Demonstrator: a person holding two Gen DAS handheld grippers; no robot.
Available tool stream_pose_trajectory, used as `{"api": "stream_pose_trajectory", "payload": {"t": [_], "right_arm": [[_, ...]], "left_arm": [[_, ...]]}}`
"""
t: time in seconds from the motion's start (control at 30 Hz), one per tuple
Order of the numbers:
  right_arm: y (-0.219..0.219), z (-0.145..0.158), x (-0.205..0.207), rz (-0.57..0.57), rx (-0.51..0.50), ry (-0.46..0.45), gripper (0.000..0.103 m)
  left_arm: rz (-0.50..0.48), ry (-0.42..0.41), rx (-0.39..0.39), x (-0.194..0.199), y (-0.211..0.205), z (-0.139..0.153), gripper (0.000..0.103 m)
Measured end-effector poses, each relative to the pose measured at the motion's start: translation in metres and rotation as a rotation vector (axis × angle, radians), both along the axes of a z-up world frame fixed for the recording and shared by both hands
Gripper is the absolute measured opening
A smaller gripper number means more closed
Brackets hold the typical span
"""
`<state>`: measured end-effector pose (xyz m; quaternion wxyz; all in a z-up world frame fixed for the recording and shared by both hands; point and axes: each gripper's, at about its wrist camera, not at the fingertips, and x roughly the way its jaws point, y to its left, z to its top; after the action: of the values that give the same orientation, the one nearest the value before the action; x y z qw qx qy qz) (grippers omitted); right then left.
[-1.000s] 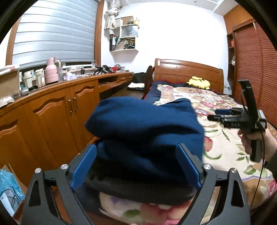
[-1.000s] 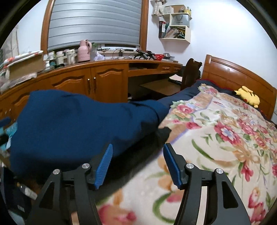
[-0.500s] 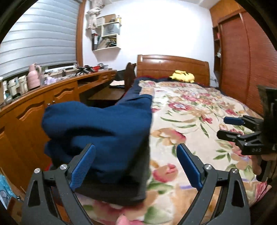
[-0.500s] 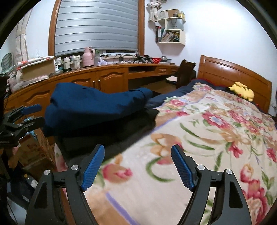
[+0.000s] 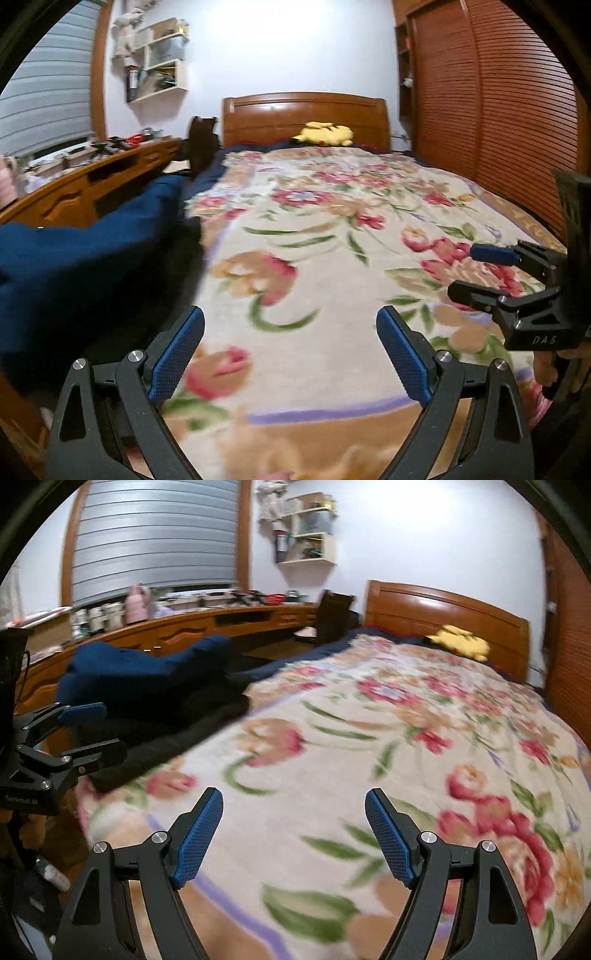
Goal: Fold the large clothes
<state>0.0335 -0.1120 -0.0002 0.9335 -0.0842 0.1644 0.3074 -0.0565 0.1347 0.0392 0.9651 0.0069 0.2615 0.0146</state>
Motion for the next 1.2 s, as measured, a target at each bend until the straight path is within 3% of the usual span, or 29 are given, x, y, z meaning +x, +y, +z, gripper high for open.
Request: {"api": "stream_pose_trajectory", "payload": {"t": [0.33, 0.57, 0.9, 1.2], "right_arm": [[-0.064, -0.018, -0.010, -0.179, 0.031, 0.035, 0.081], [-0.097, -0.020, -0.029, -0.276, 0.068, 0.025, 0.081], [-0.139, -0.016, -0.076, -0.393, 0.146, -0.073, 0.081], [-0.157, -0.028, -0.092, -0.434, 0.182, -0.078, 0.081]], "left_arm": [[-0.090, 0.017, -0.045, 0.032, -0.062, -0.015, 0.095], [-0.119, -0.014, -0.045, 0.042, -0.103, -0.006, 0.095], [-0.141, -0.089, -0.016, 0.022, -0.146, -0.006, 0.095], [-0.153, -0.098, -0.022, 0.021, -0.160, -0.018, 0.095]]}}
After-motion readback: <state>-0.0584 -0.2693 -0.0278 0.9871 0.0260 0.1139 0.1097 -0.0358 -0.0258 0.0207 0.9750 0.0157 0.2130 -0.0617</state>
